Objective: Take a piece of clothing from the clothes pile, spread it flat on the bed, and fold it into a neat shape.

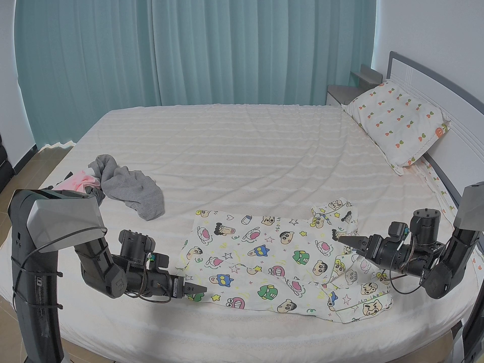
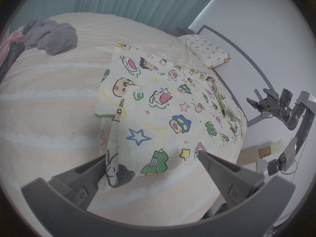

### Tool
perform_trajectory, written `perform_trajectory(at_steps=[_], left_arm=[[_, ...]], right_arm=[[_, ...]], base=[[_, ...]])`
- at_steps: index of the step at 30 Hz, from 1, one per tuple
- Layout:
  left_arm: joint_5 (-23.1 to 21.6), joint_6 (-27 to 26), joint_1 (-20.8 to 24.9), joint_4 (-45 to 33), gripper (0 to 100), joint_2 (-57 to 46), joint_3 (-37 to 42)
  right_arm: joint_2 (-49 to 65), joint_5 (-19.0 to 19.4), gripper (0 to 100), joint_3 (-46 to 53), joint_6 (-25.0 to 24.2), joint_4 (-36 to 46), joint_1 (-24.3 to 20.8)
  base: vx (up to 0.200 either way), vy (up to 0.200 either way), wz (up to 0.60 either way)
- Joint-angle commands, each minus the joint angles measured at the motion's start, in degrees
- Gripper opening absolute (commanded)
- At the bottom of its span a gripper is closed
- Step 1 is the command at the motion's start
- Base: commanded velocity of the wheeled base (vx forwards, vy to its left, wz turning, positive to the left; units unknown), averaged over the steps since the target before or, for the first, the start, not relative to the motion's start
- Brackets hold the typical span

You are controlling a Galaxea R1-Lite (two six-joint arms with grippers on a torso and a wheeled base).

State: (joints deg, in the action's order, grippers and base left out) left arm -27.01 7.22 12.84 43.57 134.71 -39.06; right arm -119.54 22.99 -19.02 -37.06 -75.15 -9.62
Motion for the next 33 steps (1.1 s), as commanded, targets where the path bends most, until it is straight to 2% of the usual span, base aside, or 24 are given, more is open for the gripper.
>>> perform_trajectory(at_steps=[1, 3, 5, 6, 8, 9, 12, 20, 22, 26, 27, 29, 30, 31, 33], left_arm=[[-0.1, -2.9, -0.9, -1.9, 100, -1.0, 0.2], [-0.1, -5.5, -1.2, -4.2, 100, -1.6, 0.2], [-0.1, -5.5, -1.2, -4.2, 100, -1.6, 0.2], [-0.1, -12.4, -2.2, -9.9, 100, -2.8, 0.1], [-0.1, -14.3, -2.5, -11.4, 100, -3.0, 0.1], [-0.1, -17.7, -2.9, -13.7, 100, -3.4, 0.1], [-0.1, -19.2, -3.1, -15.5, 100, -4.1, 0.2], [-1.6, -18.1, -5.4, -16.9, 100, -7.1, -2.4], [-2.9, -15.8, -5.4, -16.9, 100, -8.8, -3.0], [-2.4, -11.6, -4.0, -16.7, 100, -8.8, -5.8], [-0.1, -9.0, -2.6, -16.6, 100, -7.7, -8.1], [3.3, -7.7, -1.9, -16.2, 100, -5.9, -9.6], [3.3, -7.7, -1.9, -16.2, 100, -5.9, -9.6], [5.2, -7.9, -1.3, -15.9, 100, -3.1, -11.9], [5.3, -7.8, -1.3, -15.5, 100, -2.2, -12.8]], right_arm=[[0.0, 0.0, 100, 0.0, 0.1, 0.0, 0.0], [0.0, 0.0, 100, 0.0, 0.1, 0.0, 0.0], [0.0, 0.0, 100, 0.0, 0.1, 0.0, 0.0], [0.0, 0.0, 100, 0.0, 0.1, -0.1, 0.0], [0.0, 0.0, 100, 0.0, 0.1, 0.0, 0.0], [0.0, 0.0, 100, 0.0, 0.1, 0.0, 0.0], [-0.1, 0.0, 100, 0.0, 0.1, 0.0, 0.0], [-0.1, 0.0, 100, 0.0, 0.1, 0.0, 0.0], [-0.1, 0.0, 100, 0.0, 0.1, 0.0, 0.0], [-0.3, 0.0, 100, 0.0, 0.4, 0.0, 0.0], [-0.3, 0.0, 100, 0.0, 0.6, 0.0, 0.0], [-0.3, 0.0, 100, 0.1, 0.5, 0.0, -0.2], [-0.3, 0.0, 100, 0.1, 0.5, 0.0, -0.2], [-0.3, 0.0, 100, 0.1, 0.6, 0.0, -0.2], [-0.3, 0.0, 100, 0.2, 0.6, 0.0, -0.2]], base=[[0.000, 0.000, 0.00], [0.000, 0.000, 0.00], [0.000, 0.000, 0.00], [0.000, 0.000, 0.00], [0.000, 0.000, 0.00], [0.000, 0.000, 0.00], [0.000, 0.000, 0.00], [0.000, 0.000, 0.00], [0.000, 0.000, 0.00], [0.000, 0.000, 0.00], [0.000, 0.000, 0.00], [0.000, 0.000, 0.00], [0.000, 0.000, 0.00], [0.000, 0.000, 0.00], [0.000, 0.000, 0.00]])
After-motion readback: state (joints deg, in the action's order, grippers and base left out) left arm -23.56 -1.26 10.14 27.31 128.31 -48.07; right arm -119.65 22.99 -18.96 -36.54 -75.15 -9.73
